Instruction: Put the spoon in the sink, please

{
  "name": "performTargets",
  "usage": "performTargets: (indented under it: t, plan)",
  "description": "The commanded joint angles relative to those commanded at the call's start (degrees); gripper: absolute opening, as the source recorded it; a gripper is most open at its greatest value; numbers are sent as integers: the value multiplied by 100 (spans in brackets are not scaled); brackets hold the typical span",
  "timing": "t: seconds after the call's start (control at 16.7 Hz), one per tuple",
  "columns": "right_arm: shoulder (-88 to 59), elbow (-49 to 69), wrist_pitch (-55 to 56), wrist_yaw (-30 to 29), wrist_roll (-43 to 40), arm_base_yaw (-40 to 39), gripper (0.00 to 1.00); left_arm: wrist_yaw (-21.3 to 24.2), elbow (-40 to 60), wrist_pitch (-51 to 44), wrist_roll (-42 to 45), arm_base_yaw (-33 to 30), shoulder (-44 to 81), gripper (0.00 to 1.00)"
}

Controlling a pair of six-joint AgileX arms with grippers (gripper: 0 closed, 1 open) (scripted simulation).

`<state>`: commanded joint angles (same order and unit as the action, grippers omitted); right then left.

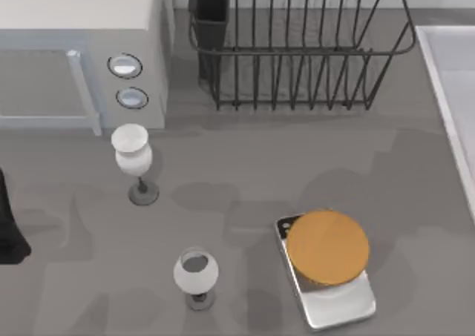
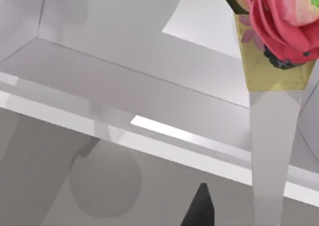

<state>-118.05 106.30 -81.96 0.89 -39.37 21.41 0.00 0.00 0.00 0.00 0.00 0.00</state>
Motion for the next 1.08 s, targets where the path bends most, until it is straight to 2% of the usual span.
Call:
performTargets:
  t: [0.3,0.54,0.78,1.08]
  plan:
    - [-2024,3048,-788,-10,623,-615,0,0,0,0,0,0,0,100]
    - [-3160,4724,-1145,-38,1056,-1037,0,0,0,0,0,0,0,100]
    - [-3658,5450,-1279,-63,1284,-1253,0,0,0,0,0,0,0,100]
    - [-3677,5466,-1276,-57,1298,-1234,0,0,0,0,0,0,0,100]
